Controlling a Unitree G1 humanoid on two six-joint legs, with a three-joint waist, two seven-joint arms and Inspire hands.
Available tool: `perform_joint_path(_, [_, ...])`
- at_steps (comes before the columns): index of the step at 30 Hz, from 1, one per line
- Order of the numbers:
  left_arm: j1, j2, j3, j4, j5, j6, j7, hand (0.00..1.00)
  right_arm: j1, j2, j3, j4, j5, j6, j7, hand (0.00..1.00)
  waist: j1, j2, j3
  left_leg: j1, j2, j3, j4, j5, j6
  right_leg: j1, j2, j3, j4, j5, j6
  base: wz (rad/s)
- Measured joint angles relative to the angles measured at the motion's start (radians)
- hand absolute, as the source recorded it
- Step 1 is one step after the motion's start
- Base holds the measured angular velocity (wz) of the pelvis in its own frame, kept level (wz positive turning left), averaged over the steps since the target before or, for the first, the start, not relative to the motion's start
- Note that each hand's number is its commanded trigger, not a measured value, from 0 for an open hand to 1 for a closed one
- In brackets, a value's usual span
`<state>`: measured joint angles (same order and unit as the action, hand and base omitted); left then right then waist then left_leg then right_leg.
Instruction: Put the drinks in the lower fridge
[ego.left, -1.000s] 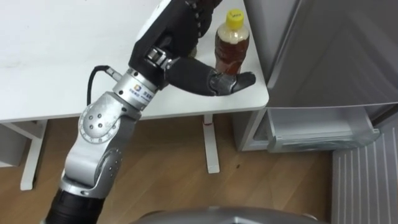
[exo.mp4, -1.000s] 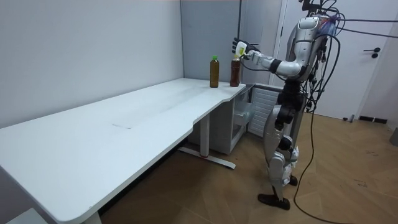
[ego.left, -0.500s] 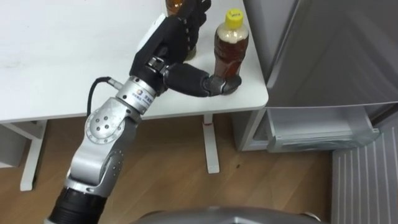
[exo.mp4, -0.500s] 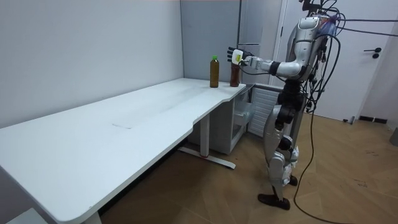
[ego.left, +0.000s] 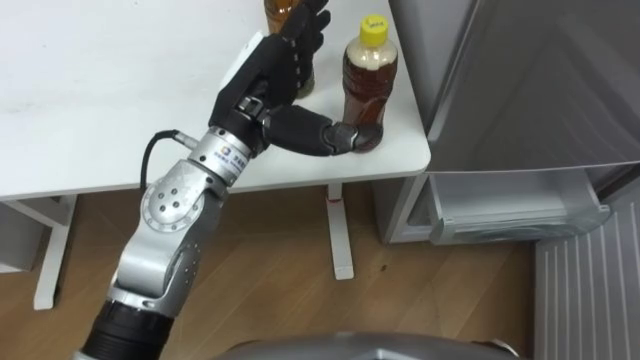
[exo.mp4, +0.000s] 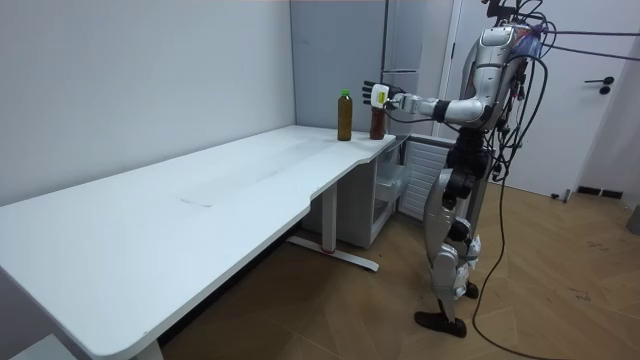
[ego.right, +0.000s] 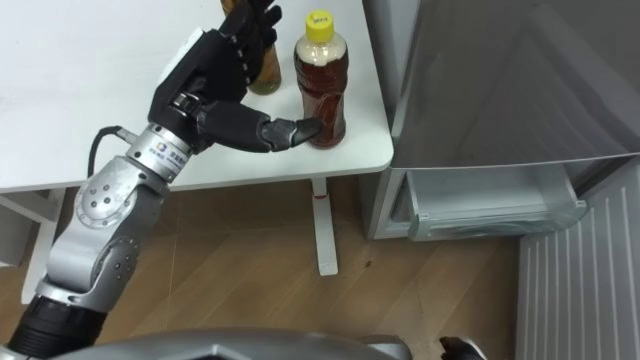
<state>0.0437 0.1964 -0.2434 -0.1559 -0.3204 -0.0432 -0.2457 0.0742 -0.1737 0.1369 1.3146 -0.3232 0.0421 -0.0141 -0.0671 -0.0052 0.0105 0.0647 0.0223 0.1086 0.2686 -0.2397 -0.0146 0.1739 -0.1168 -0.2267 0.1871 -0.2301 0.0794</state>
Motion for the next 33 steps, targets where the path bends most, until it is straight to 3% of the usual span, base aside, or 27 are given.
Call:
perform_joint_path(12, [-0.001,-0.006,-0.013,0.051,0.000,0.001,-0.007,0.00,0.001,0.000,0.000,-0.001,-0.009,0.002,0.017,0.00,-0.017,0.006,0.0021,0.000,0.002,0.011,-0.001,0.000,0.000,-0.005,0.000,0.009,0.001,0.000,0.000,-0.01])
perform_joint_path(16, [-0.004,-0.006,-0.001,0.066,0.000,0.000,-0.005,0.00,-0.002,-0.001,-0.002,-0.001,-0.022,0.002,0.020,0.00,-0.023,0.010,0.0023,-0.002,0.004,0.029,-0.001,0.000,0.000,-0.014,0.001,0.030,0.010,0.000,-0.001,-0.12])
perform_joint_path(22, [-0.010,-0.002,0.006,0.078,0.000,0.001,-0.002,0.00,-0.003,0.002,-0.001,-0.001,-0.024,0.003,0.042,0.00,-0.043,0.013,0.0095,-0.004,0.006,0.033,-0.002,0.000,0.000,-0.021,0.001,0.035,0.018,0.000,-0.001,-0.03])
perform_joint_path(33, [-0.058,0.000,0.007,0.094,0.001,0.002,-0.002,0.00,-0.004,0.003,-0.004,-0.003,-0.031,0.005,0.075,0.00,-0.050,0.018,0.0079,0.005,0.017,0.052,-0.011,0.002,-0.004,-0.031,0.011,0.057,0.018,0.003,-0.005,-0.05])
